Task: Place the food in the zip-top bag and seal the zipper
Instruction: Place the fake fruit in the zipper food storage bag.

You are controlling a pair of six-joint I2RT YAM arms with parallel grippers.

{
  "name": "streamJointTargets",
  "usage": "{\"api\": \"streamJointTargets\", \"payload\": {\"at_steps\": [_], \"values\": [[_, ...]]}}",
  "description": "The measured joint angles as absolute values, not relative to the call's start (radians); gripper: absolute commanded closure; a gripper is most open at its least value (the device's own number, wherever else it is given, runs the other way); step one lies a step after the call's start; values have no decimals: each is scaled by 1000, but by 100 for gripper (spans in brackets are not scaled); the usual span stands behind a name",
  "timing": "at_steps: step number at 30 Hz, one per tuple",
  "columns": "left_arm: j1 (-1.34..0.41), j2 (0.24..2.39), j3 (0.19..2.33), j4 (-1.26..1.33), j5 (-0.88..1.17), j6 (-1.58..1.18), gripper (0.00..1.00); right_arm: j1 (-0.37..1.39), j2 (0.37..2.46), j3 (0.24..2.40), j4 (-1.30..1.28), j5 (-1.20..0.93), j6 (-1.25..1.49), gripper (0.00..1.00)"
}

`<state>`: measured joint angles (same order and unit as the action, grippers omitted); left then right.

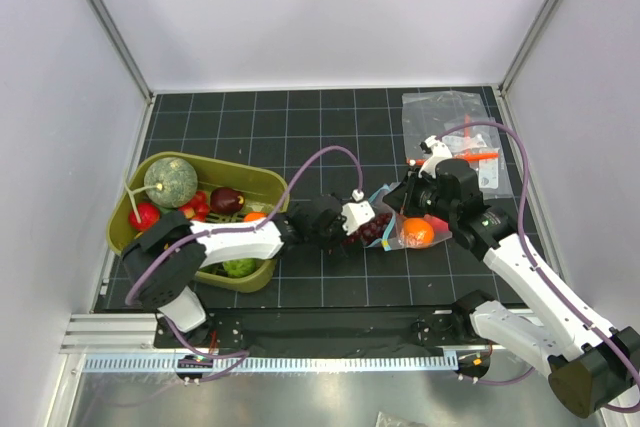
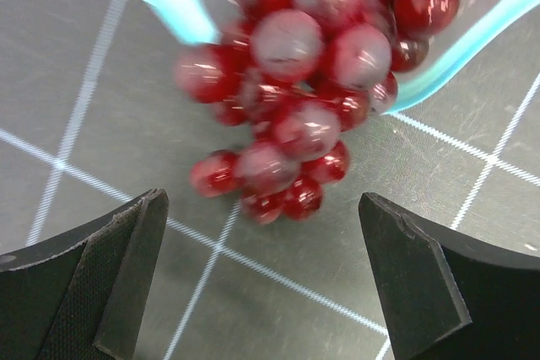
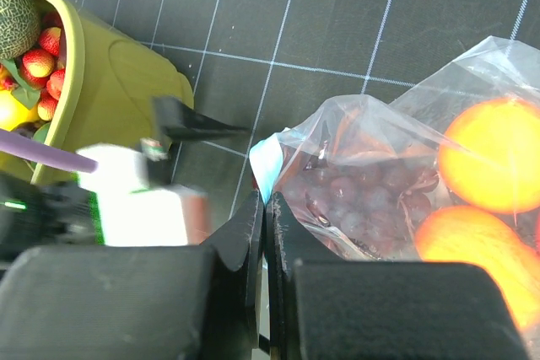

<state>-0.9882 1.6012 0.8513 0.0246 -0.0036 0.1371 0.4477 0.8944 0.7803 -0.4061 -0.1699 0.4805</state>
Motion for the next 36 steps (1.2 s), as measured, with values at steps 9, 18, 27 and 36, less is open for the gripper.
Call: {"api": "streamJointTargets", "payload": {"at_steps": [9, 18, 27, 36], "values": [[-1004, 1694, 862, 57, -17, 185, 22, 448, 894, 780, -406, -184, 480, 99], [-1004, 1699, 867, 125, 20, 181, 71, 448, 894, 780, -405, -187, 496, 99], [-1003, 1676, 865, 128, 57, 152, 84, 448, 892, 767, -395, -187, 520, 99], [-1003, 1422, 810, 123, 121, 67, 87, 448, 868, 737, -332, -229, 585, 99]]}}
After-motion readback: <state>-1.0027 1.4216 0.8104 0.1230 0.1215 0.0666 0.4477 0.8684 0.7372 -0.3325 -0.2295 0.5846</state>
